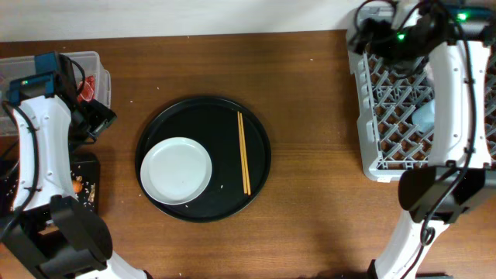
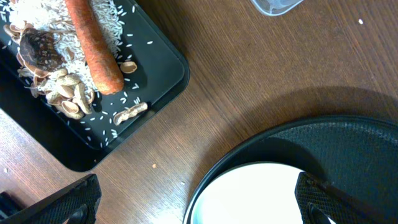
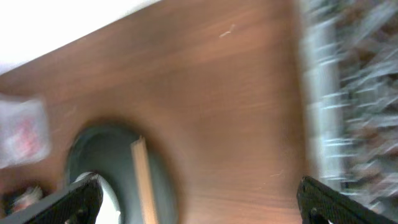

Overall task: Sort waste into correct bins and load items into the dishwasher rack
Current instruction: 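Carry the pink bowl to the rack and set it down, then reach the right gripper to the white plate and grasp its edge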

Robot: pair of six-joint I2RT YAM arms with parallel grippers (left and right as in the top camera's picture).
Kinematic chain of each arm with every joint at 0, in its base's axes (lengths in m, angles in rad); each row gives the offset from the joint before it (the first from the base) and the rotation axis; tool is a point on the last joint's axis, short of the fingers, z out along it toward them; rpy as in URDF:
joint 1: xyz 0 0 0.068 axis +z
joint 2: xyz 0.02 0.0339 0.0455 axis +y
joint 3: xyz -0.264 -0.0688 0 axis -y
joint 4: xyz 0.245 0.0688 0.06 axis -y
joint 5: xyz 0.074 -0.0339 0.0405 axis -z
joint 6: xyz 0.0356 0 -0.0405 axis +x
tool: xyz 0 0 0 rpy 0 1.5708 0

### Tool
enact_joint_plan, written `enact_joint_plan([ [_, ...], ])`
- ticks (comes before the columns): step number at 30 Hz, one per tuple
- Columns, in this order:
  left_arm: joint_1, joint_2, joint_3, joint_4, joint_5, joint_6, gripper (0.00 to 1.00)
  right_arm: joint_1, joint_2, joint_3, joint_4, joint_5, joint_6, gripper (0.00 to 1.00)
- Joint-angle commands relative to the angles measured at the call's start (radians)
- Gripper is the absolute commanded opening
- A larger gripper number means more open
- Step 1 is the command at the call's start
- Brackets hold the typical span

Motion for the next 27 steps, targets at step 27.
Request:
enact_joint_plan([
  [27,0.002,-0.012,0.004,0.002,-0.004,-0.01,0.99,0.96,0.438,-0.069,0.117,0.456,0.43,0.64],
])
